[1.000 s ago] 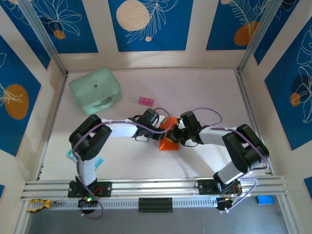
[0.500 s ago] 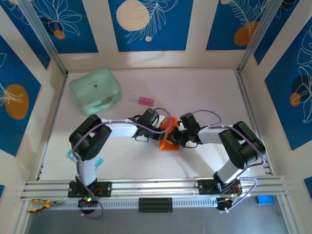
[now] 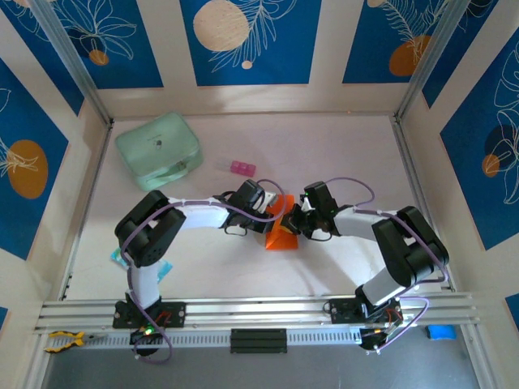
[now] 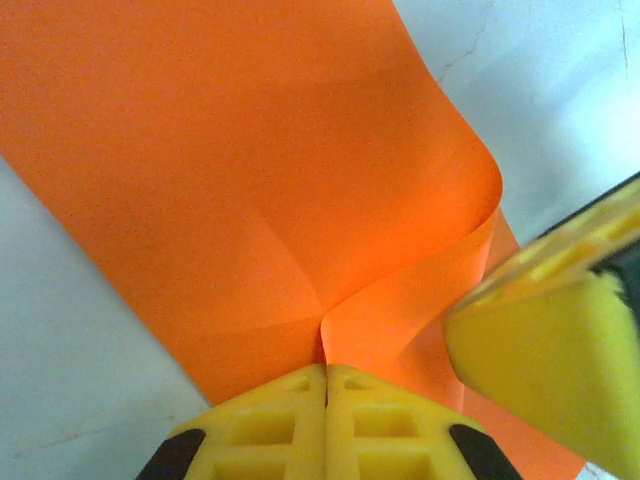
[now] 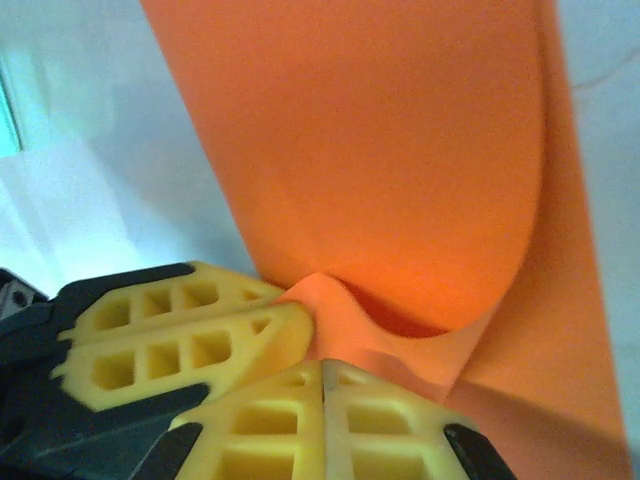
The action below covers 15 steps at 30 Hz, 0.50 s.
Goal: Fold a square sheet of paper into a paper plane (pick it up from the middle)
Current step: Fold the triangle a second time at the center of the table.
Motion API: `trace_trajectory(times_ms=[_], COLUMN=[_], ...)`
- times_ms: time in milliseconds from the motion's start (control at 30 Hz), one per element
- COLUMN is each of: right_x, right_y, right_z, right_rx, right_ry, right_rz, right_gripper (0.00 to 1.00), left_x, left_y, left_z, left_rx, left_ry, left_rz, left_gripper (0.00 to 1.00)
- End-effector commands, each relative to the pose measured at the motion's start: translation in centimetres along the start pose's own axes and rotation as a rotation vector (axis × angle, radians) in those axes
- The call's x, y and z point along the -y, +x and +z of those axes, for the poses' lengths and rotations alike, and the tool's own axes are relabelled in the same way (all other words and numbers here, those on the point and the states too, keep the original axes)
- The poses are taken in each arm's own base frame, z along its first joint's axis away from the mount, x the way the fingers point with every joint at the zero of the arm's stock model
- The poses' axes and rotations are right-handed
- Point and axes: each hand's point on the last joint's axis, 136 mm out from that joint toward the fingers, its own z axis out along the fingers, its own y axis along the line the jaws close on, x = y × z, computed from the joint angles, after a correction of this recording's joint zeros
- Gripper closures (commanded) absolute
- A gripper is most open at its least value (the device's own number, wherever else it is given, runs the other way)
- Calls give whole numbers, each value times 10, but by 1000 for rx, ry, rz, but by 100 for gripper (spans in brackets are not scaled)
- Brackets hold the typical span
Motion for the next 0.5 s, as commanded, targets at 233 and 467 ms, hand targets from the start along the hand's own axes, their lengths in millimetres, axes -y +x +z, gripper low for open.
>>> trace_trajectory(times_ms=[233, 467], right_x=[25, -6], right_y=[-1, -19], right_z=[-2, -14], right_rx=[-5, 23], right_ry=[93, -28], right_rz=[18, -12], right_gripper=[100, 100], left_x=[-20, -20], left_y=[29, 29], left_z=[7, 7], left_rx=[-103, -107], left_ry=[-67, -68], left_rz=[-22, -20], left_gripper=[97, 97])
